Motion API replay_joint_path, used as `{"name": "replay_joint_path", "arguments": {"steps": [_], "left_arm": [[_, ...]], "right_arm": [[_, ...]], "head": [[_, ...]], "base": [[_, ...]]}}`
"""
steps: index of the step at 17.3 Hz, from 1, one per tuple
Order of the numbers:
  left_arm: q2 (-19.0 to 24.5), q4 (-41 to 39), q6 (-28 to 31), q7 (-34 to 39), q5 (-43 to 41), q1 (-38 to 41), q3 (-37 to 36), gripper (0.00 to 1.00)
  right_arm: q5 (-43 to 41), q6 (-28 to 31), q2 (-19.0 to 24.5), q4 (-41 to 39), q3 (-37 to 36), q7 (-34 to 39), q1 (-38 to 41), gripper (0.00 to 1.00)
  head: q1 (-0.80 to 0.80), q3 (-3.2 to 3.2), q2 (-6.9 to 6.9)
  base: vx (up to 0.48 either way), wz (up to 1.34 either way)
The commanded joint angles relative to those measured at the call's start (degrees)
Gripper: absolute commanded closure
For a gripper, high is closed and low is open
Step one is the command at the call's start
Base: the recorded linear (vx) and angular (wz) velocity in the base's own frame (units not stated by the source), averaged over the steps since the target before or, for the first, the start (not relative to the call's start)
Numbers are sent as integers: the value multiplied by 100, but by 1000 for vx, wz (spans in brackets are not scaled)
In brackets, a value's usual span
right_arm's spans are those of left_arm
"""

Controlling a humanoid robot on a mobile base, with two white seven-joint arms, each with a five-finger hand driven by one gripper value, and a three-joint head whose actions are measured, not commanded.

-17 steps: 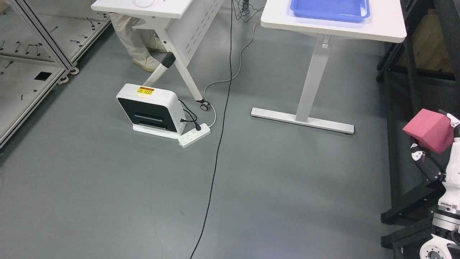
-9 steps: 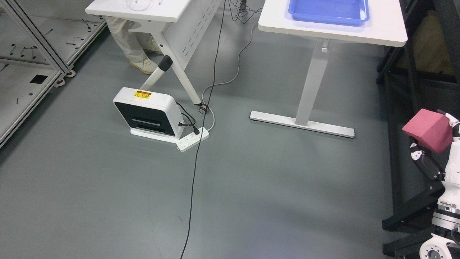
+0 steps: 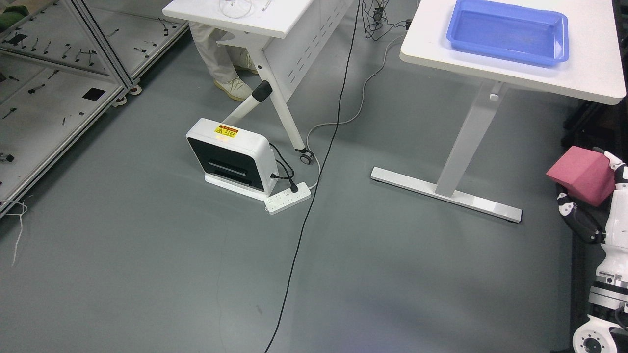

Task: Pick pink block from left shelf to tray
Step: 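Carry the pink block in the right hand while turning to the blue tray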

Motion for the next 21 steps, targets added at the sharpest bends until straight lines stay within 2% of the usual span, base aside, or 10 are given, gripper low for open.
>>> {"name": "replay_joint_path", "arguments": {"steps": [1,16,21], "left_arm": [[100,-100,-4,2,0,-185,0,0],[100,-100,-4,2,0,-185,0,0],[100,-100,-4,2,0,-185,0,0]], "right_arm": [[0,0,-105,-6,1,5,-17,96],[0,0,-100,3,9,14,36,96],[0,0,-100,3,246,171,71,96]], "head": [[0,0,0],[0,0,0],[0,0,0]], "base": [[199,68],[281,-172],[327,-74]]}}
